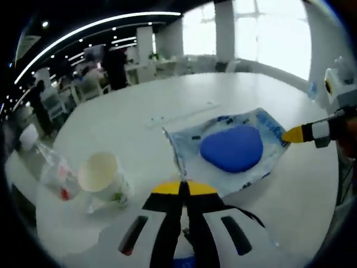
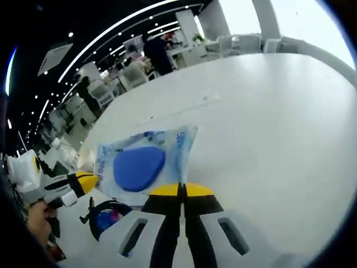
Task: Arrange the tabletop items into an orderly group along one side of the table until the central work area is clear of visible clutter.
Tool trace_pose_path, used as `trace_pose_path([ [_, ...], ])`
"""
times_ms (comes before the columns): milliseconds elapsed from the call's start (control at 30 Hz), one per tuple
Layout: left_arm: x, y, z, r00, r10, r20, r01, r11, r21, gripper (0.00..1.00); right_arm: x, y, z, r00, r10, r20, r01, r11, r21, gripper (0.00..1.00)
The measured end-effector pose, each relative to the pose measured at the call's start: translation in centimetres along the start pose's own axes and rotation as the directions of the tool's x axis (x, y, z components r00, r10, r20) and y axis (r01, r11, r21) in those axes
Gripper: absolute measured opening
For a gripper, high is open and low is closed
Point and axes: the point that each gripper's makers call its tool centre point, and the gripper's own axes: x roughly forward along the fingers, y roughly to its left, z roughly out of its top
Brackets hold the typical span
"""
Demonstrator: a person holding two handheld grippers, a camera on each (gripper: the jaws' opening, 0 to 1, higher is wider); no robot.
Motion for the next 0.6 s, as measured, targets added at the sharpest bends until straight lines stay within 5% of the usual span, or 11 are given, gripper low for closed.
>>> trace_pose_path([
  [600,2.3,2.3,-0.6,0.997,0.077,0.01,-0.076,0.995,-0.058,0.0,5.2,0.3,0.6,1.0,-0.003,0.009,0.004,0.994,-0.106,0.01],
])
